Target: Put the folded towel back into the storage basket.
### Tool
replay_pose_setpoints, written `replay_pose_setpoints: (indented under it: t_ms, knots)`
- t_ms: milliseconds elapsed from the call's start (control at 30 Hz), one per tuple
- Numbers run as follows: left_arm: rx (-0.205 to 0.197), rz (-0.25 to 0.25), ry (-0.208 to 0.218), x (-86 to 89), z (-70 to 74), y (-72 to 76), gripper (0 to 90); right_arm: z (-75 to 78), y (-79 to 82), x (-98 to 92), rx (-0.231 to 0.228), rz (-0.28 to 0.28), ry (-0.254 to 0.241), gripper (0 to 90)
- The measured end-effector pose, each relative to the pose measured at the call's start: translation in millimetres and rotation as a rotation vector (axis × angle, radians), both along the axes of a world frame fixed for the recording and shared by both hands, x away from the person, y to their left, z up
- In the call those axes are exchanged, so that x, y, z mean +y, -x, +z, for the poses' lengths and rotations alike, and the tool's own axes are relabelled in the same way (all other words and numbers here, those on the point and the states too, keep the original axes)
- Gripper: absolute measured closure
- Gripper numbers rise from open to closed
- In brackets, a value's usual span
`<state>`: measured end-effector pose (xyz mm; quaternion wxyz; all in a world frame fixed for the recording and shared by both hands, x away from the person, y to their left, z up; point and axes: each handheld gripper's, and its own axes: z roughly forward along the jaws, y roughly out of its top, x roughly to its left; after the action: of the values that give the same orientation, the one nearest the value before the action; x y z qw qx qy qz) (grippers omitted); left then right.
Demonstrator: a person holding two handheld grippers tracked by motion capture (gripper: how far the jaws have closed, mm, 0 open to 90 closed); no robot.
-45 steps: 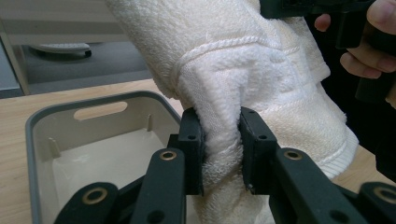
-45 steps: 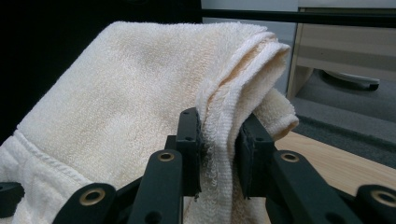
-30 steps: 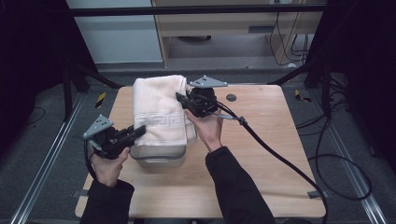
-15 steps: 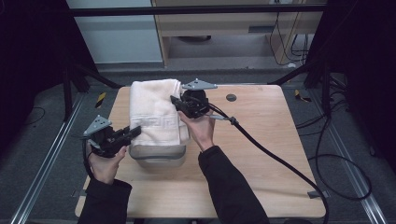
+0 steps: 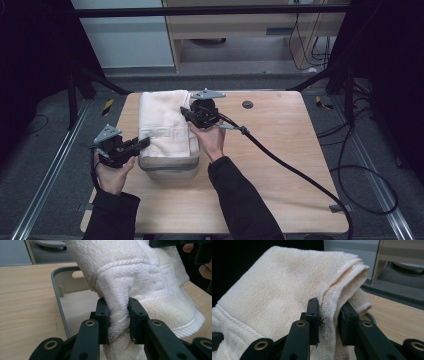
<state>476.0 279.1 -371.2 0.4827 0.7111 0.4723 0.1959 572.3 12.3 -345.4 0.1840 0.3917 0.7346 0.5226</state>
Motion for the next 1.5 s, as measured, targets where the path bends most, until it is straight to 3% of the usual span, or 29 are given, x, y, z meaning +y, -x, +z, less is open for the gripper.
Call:
replay_pose_setpoints:
  t_ms: [567,1133,1500]
  knots:
    - [0.062,0.012,-0.025,3.2,-18.6,-12.0,72.3,-23.8,-11.6,9.5,0.055,-0.016,0.036,72.9]
    - [0.12,0.024,-0.085,0.8,-37.6,-21.6,72.3,-52.5,-20.4,16.1,0.116,-0.025,0.082,72.4]
    - [0.147,0.024,-0.117,-2.8,-47.4,-26.4,72.3,-65.1,-20.8,17.1,0.125,-0.031,0.112,72.0]
